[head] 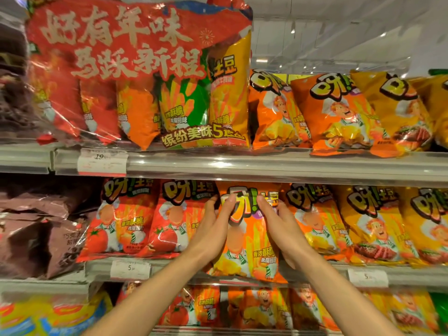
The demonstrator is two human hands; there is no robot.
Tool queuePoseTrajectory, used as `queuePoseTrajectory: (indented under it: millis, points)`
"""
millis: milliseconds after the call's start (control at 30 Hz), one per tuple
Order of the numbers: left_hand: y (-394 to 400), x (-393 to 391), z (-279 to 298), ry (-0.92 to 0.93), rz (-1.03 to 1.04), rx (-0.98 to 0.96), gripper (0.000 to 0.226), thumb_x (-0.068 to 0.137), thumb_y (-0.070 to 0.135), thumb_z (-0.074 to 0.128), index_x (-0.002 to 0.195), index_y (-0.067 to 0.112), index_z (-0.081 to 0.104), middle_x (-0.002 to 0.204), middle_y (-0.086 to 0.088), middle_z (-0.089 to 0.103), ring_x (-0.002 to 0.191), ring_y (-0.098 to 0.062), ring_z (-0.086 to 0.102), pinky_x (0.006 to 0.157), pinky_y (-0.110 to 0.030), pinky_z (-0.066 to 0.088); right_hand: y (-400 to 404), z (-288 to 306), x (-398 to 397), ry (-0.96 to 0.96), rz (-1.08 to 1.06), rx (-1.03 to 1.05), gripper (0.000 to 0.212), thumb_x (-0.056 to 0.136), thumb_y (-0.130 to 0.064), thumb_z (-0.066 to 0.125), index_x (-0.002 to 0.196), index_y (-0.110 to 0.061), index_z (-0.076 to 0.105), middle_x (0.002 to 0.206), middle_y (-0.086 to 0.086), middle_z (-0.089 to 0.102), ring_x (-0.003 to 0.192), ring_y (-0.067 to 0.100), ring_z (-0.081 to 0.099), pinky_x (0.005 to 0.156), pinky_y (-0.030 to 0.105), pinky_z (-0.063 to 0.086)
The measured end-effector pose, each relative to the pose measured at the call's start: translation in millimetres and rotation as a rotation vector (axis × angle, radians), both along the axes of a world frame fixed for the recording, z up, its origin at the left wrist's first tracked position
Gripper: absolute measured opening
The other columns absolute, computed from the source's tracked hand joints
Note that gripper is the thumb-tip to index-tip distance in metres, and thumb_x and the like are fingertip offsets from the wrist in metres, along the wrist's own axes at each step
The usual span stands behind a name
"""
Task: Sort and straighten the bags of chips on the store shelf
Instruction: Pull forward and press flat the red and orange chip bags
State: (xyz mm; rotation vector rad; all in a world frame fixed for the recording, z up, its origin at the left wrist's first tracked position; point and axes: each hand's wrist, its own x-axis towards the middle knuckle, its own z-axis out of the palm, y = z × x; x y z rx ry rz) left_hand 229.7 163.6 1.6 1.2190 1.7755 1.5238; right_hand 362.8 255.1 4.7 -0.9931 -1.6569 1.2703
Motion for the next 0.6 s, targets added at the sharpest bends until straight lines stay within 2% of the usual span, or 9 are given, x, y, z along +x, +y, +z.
queuePoseTrajectory:
  millis: [67, 100, 167, 267, 400, 533, 600]
  points:
    - [6.6, 1.4, -0.1, -0.030, 0.026, 0.002, 0.095, 0.078, 0.091, 0.029, 0.155, 0.036, 0.018, 0.148, 0.018, 0.036, 0.142, -0.013, 0.034, 0.111, -0.033, 0.025, -5.4, 2.4, 0.5, 0.023, 0.025, 0.005, 0.083, 0.078, -0.079, 0.053, 0.140, -0.024, 0.041, 0.140, -0.014, 0.050, 0.130, 0.012, 0.046, 0.109, 0.032, 0.034]
    - [10.5, 1.5, -1.5, -0.049, 0.039, 0.006, 0.100, 0.072, 0.095, 0.029, 0.154, 0.037, 0.021, 0.151, 0.016, 0.037, 0.142, -0.015, 0.036, 0.116, -0.038, 0.027, -5.4, 1.3, 0.5, 0.042, 0.026, -0.008, 0.084, 0.084, -0.074, 0.051, 0.149, -0.023, 0.033, 0.148, -0.013, 0.042, 0.137, 0.014, 0.039, 0.112, 0.031, 0.030]
    - [14.6, 4.4, -2.0, -0.075, 0.071, 0.012, 0.107, 0.067, 0.098, 0.031, 0.152, 0.034, 0.028, 0.151, 0.008, 0.044, 0.138, -0.018, 0.043, 0.115, -0.047, 0.033, -5.8, 0.7, 2.7, 0.062, 0.007, -0.014, 0.089, 0.089, -0.067, 0.048, 0.156, -0.018, 0.017, 0.159, -0.005, 0.027, 0.146, 0.016, 0.025, 0.109, 0.028, 0.023]
    - [16.0, 10.6, -2.0, -0.090, 0.100, 0.045, 0.088, 0.082, 0.085, 0.037, 0.149, 0.028, 0.033, 0.143, 0.006, 0.050, 0.130, -0.019, 0.049, 0.108, -0.041, 0.039, -7.4, 0.2, 7.0, 0.092, -0.015, -0.008, 0.091, 0.089, -0.067, 0.048, 0.157, -0.016, 0.015, 0.160, -0.002, 0.025, 0.146, 0.016, 0.024, 0.104, 0.026, 0.023]
    - [19.2, 14.2, -4.3, -0.115, 0.117, 0.069, 0.071, 0.089, 0.073, 0.041, 0.143, 0.028, 0.038, 0.134, 0.006, 0.053, 0.121, -0.016, 0.051, 0.092, -0.033, 0.037, -6.4, -2.7, 12.1, 0.105, -0.047, -0.008, 0.092, 0.087, -0.069, 0.048, 0.157, -0.018, 0.016, 0.161, 0.000, 0.026, 0.146, 0.017, 0.026, 0.112, 0.033, 0.026]
    - [25.0, 16.1, -8.8, -0.112, 0.131, 0.096, 0.066, 0.092, 0.070, 0.041, 0.141, 0.027, 0.041, 0.135, 0.007, 0.056, 0.123, -0.014, 0.051, 0.094, -0.032, 0.038, -8.4, -1.9, 16.1, 0.073, -0.078, 0.007, 0.087, 0.090, -0.069, 0.044, 0.157, -0.021, 0.015, 0.161, -0.002, 0.025, 0.147, 0.019, 0.025, 0.112, 0.034, 0.025]
    - [26.2, 16.8, -8.5, -0.088, 0.145, 0.102, 0.064, 0.093, 0.068, 0.040, 0.140, 0.025, 0.043, 0.128, 0.010, 0.058, 0.120, -0.011, 0.053, 0.096, -0.031, 0.037, -11.5, -2.0, 16.7, 0.008, -0.064, 0.023, 0.088, 0.089, -0.072, 0.038, 0.157, -0.024, 0.011, 0.163, -0.004, 0.020, 0.149, 0.019, 0.020, 0.115, 0.036, 0.022]
